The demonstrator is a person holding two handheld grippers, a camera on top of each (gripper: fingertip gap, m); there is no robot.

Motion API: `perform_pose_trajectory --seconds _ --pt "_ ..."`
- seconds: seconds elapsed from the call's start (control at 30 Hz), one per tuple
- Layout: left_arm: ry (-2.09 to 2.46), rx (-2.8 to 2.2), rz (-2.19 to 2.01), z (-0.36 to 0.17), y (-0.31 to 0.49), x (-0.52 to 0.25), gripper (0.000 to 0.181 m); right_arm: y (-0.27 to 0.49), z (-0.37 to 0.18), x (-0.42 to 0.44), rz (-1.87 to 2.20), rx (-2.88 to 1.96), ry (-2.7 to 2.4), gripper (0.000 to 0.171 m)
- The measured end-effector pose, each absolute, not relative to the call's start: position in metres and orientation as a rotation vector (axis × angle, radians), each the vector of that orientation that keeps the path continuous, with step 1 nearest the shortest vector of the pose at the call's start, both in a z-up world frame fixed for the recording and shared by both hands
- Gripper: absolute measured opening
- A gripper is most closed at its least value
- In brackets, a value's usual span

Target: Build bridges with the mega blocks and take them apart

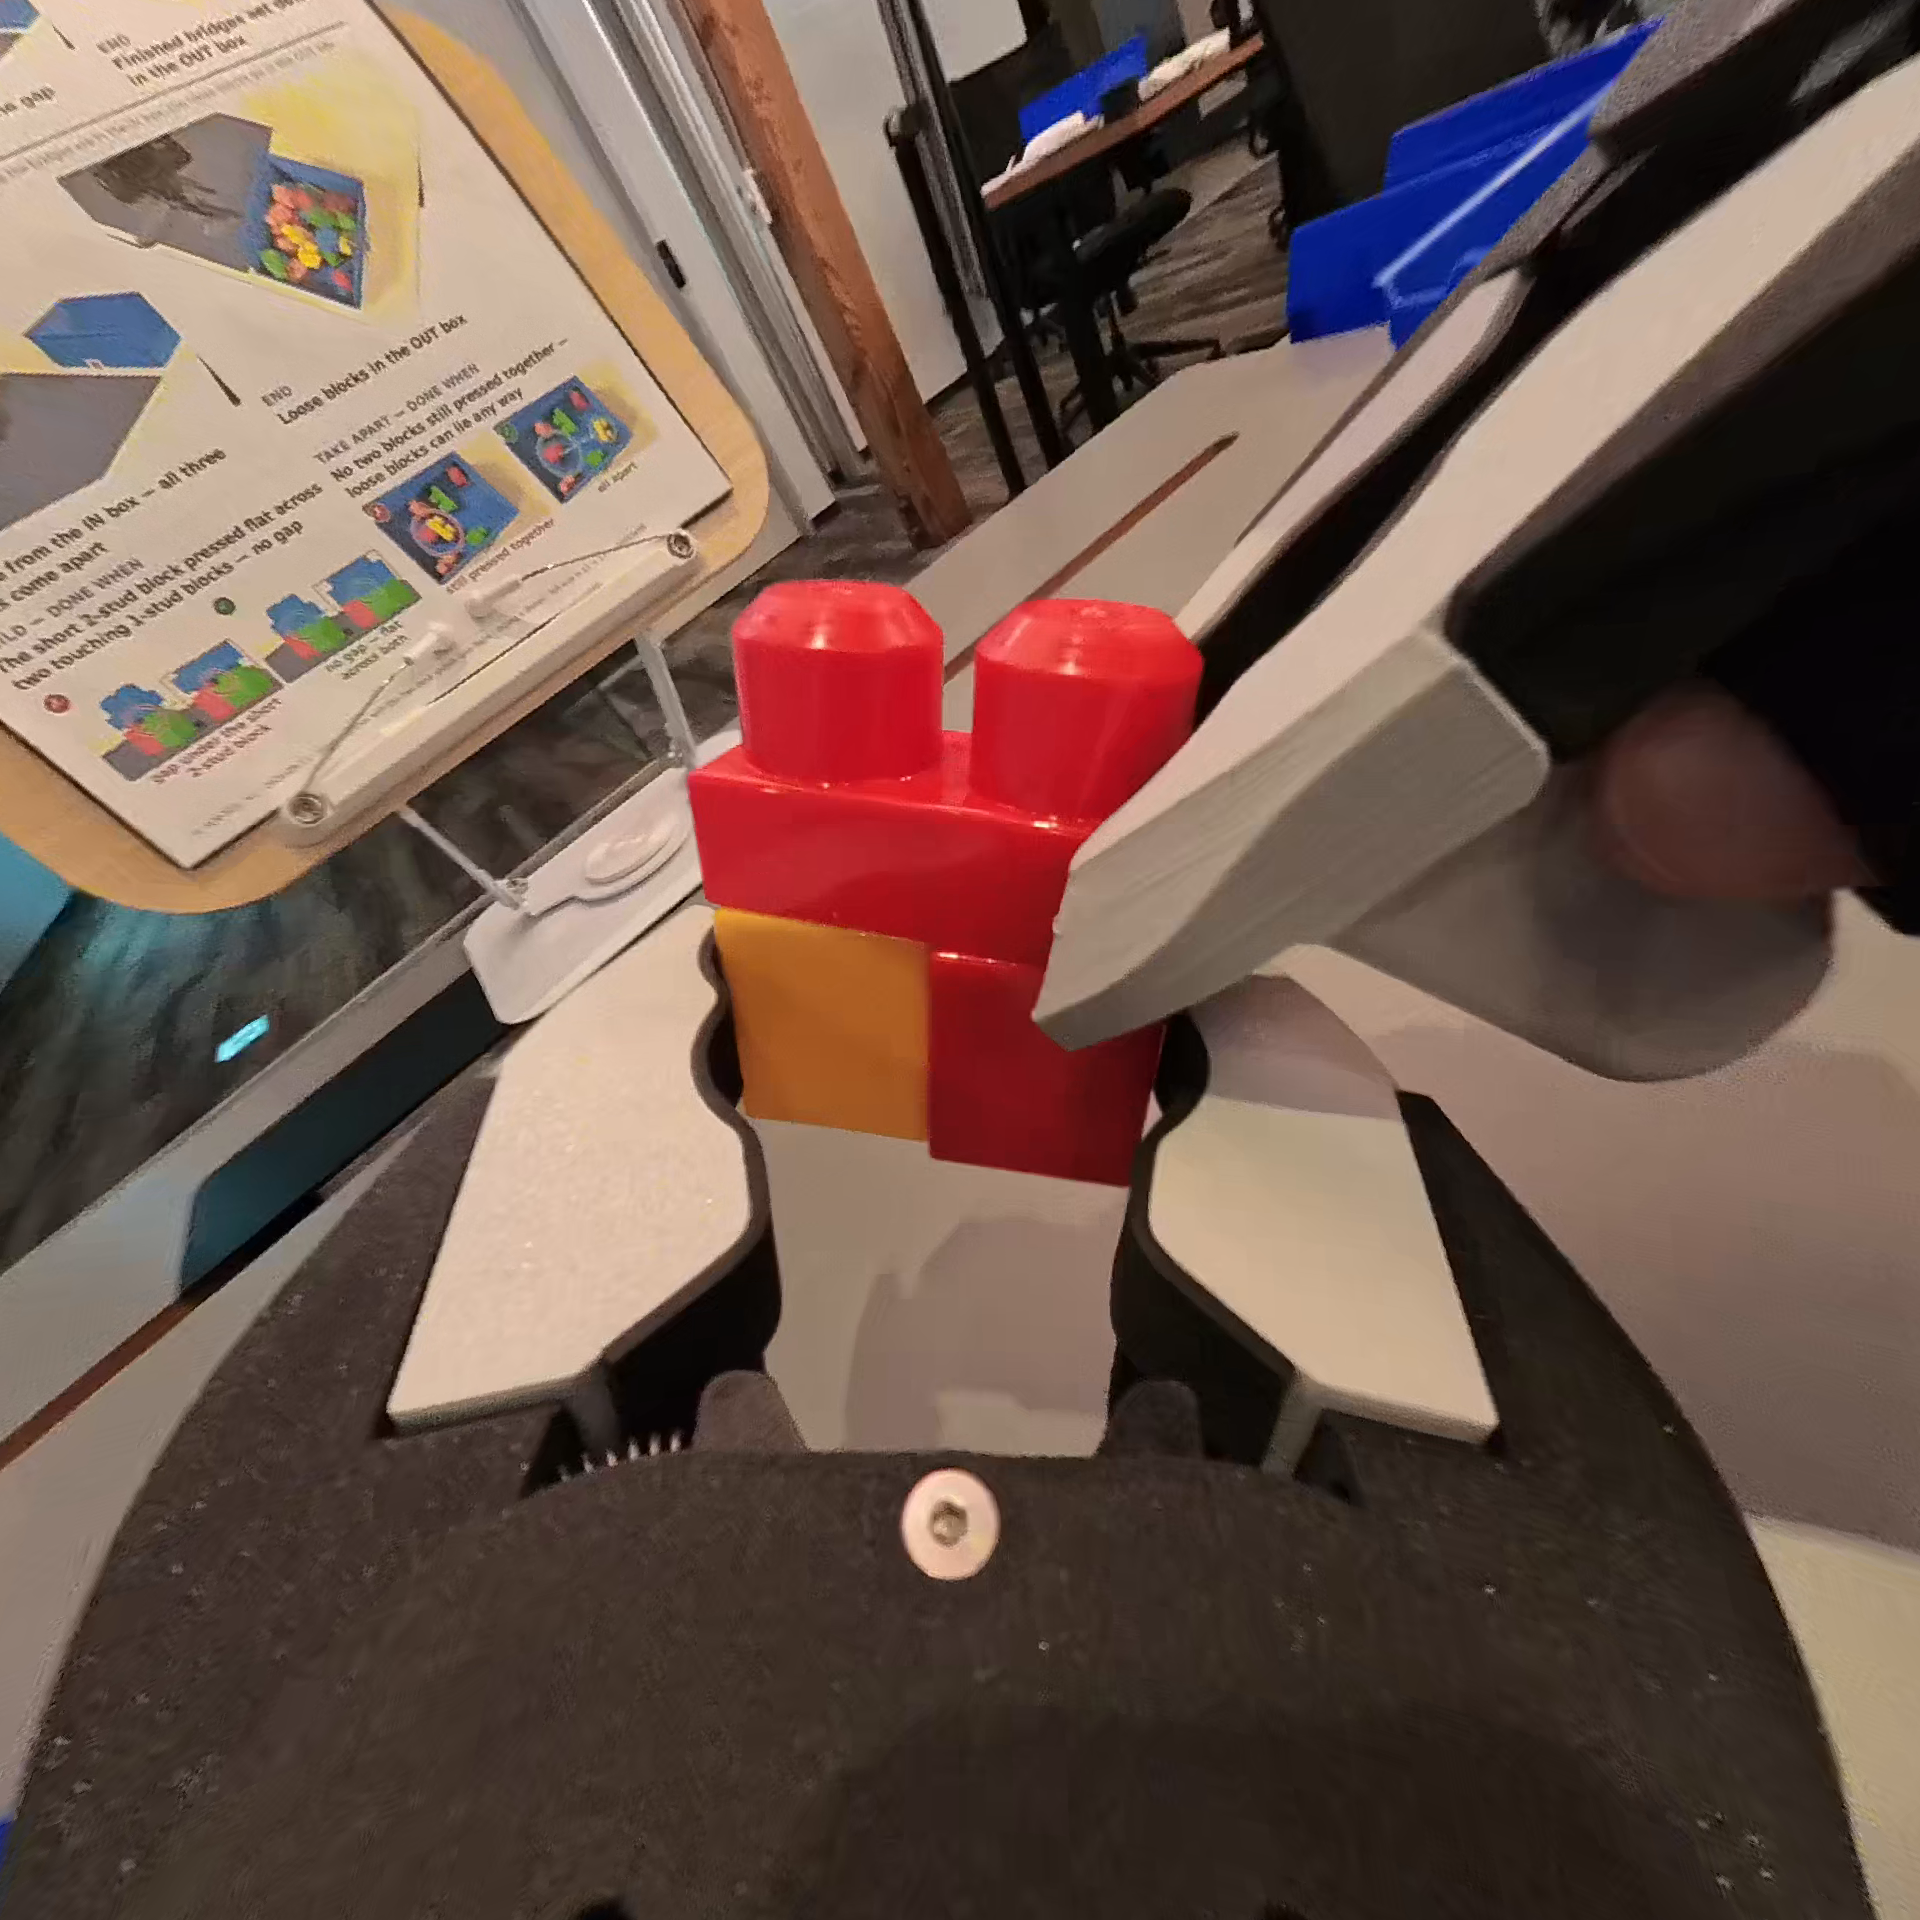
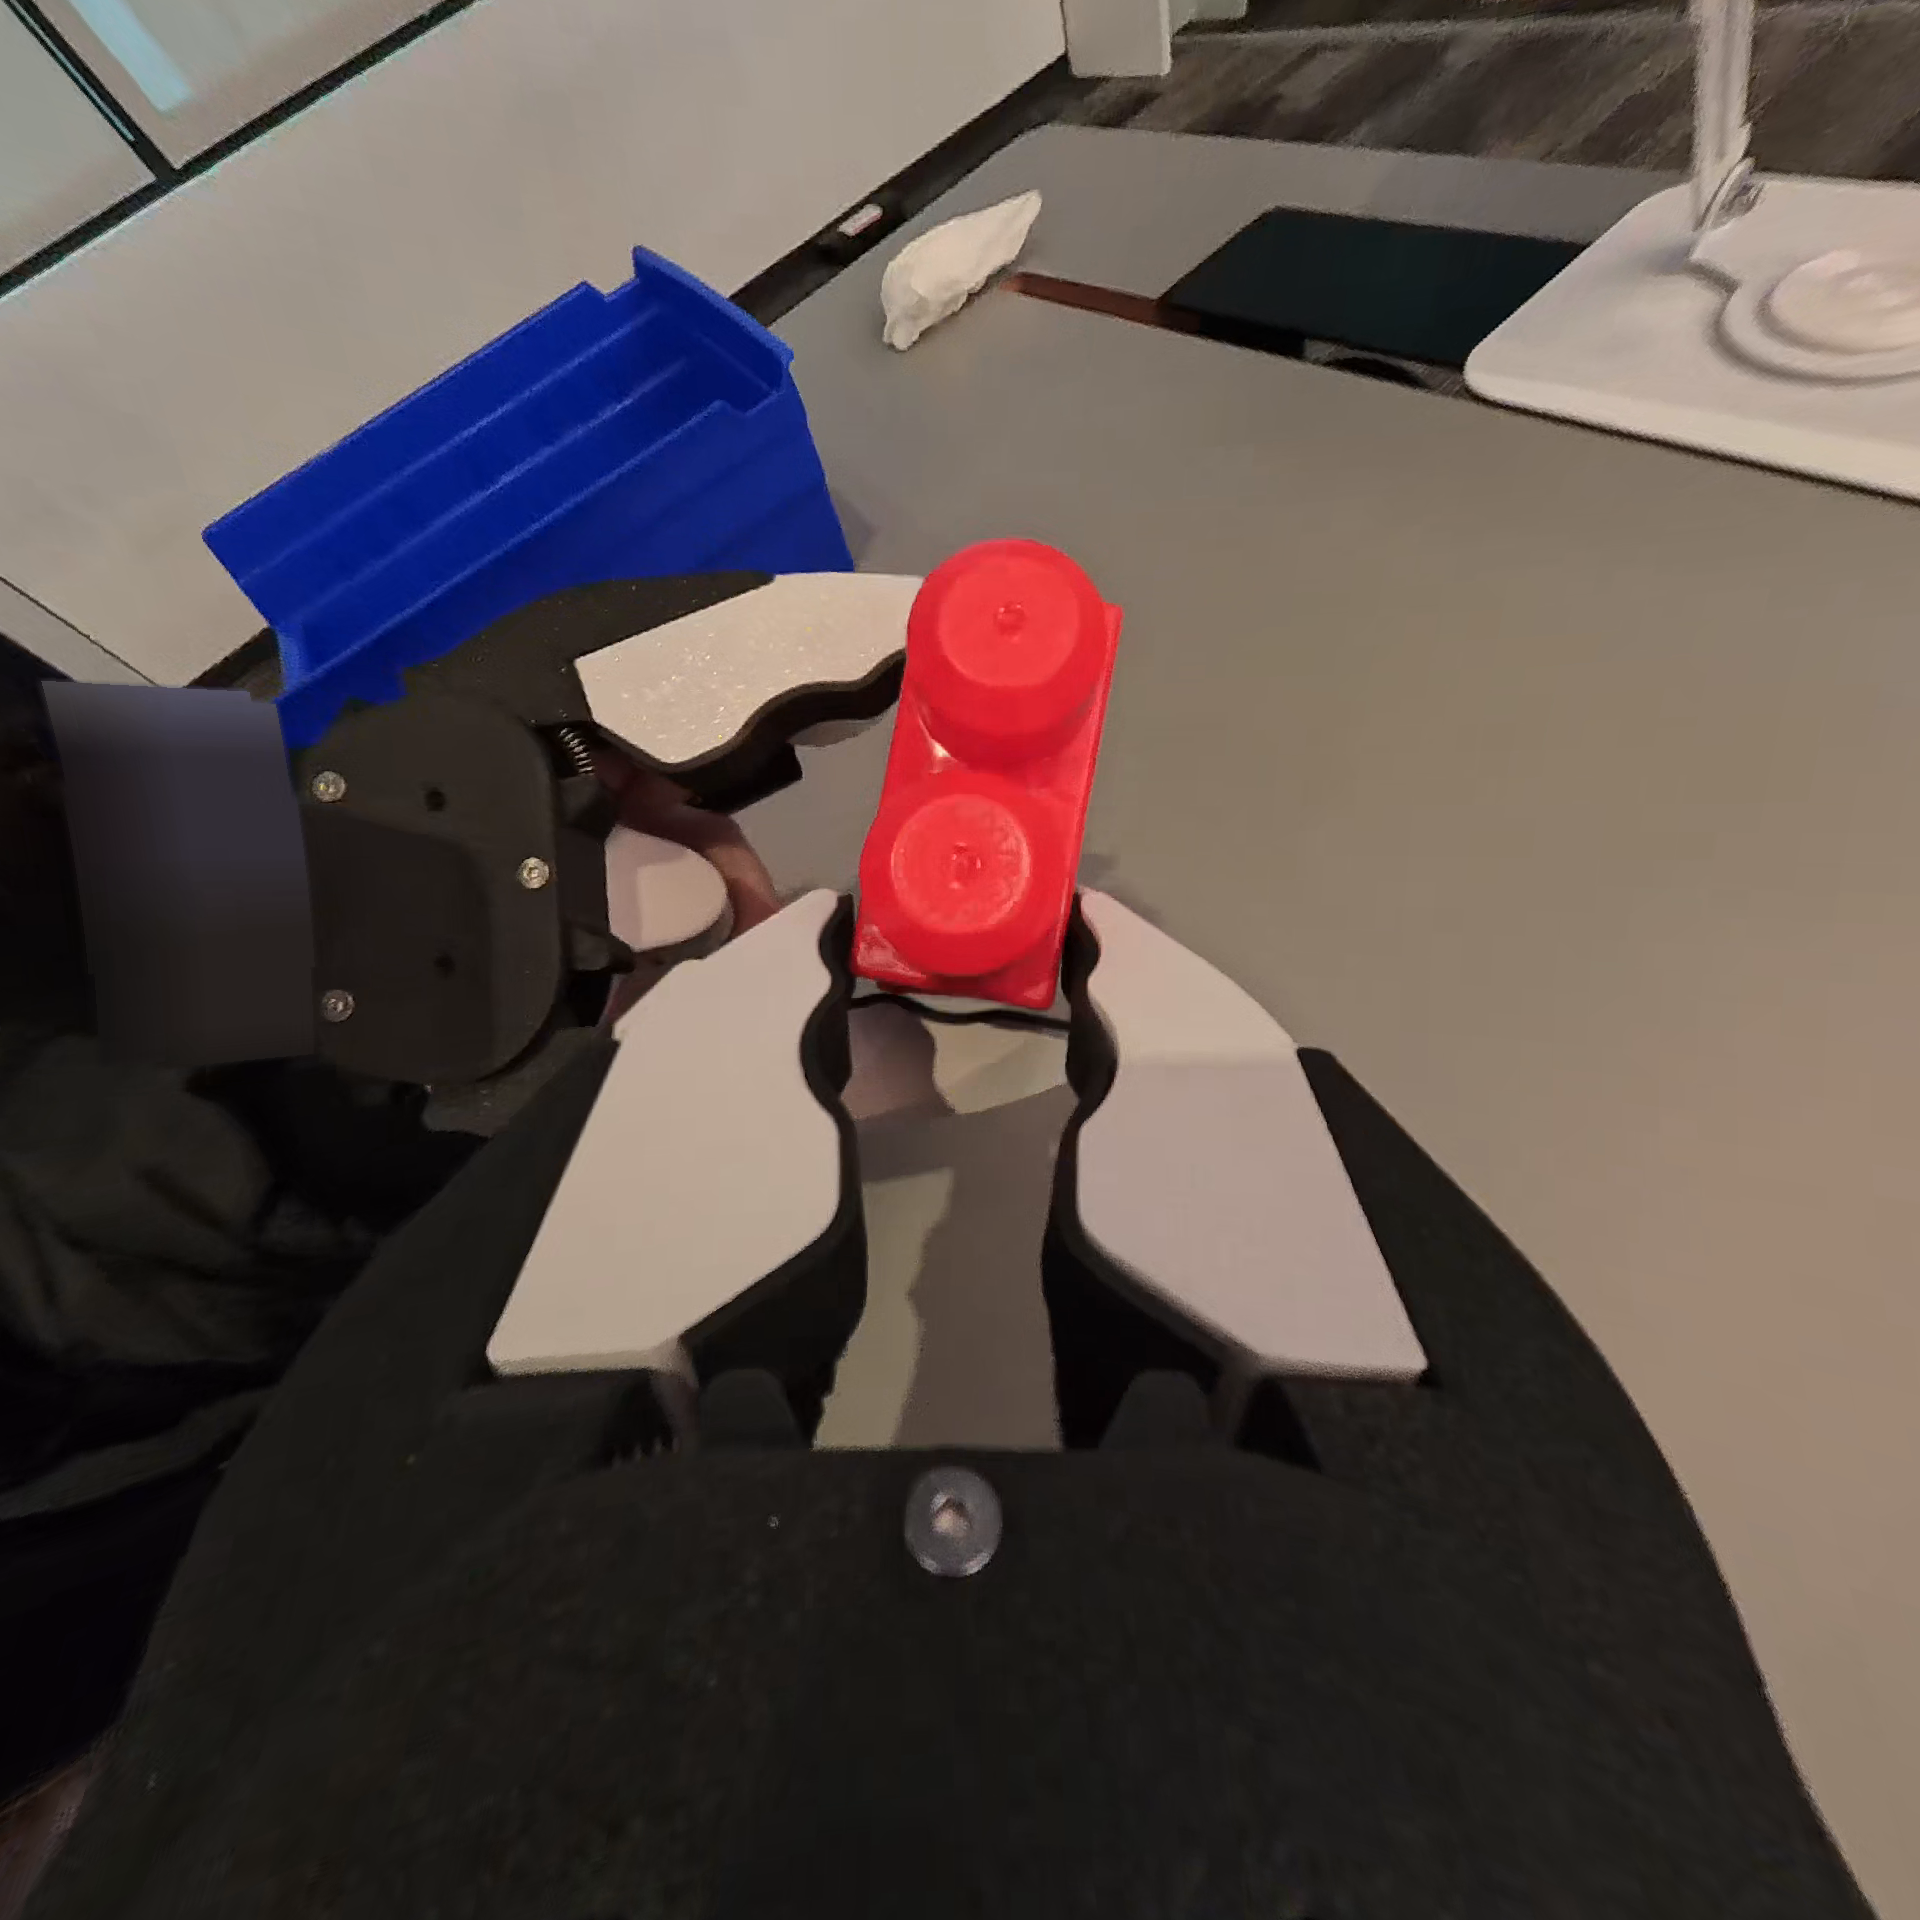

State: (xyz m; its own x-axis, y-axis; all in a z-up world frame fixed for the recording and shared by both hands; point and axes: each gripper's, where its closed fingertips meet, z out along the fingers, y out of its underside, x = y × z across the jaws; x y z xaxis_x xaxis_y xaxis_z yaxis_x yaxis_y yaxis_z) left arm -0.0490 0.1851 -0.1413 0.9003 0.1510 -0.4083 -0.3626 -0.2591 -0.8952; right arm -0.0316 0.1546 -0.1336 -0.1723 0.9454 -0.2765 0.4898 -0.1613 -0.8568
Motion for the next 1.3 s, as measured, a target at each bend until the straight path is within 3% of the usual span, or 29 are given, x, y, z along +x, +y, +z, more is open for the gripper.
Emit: perform_pose_trajectory --seconds 0.3,0.5,0.73,0.83,1.07,1.3 --pt "0.23 -1.714 0.369 -0.134 0.184 -0.029 0.089 0.174 -0.118 -0.004 1.516 -1.589 -1.777 0.037" --pt "0.358 -1.564 0.044 -0.116 0.177 0.025 0.077 0.208 -0.08 0.048 1.761 -1.457 -1.906 0.037" --pt "0.329 -1.547 -0.429 -0.105 0.166 0.051 0.082 0.188 -0.1 0.079 1.544 -1.286 -2.282 0.037" --pt "0.401 -1.562 -0.483 -0.11 0.161 0.063 0.078 0.173 -0.113 0.079 1.44 -1.232 -2.393 0.037" --pt "0.465 -1.646 -0.487 -0.128 0.161 0.069 0.048 0.156 -0.126 0.074 1.298 -1.139 -2.514 0.037" --pt "0.465 -1.699 -0.498 -0.134 0.161 0.067 0.045 0.158 -0.133 0.074 1.192 -1.132 -2.54 0.037"
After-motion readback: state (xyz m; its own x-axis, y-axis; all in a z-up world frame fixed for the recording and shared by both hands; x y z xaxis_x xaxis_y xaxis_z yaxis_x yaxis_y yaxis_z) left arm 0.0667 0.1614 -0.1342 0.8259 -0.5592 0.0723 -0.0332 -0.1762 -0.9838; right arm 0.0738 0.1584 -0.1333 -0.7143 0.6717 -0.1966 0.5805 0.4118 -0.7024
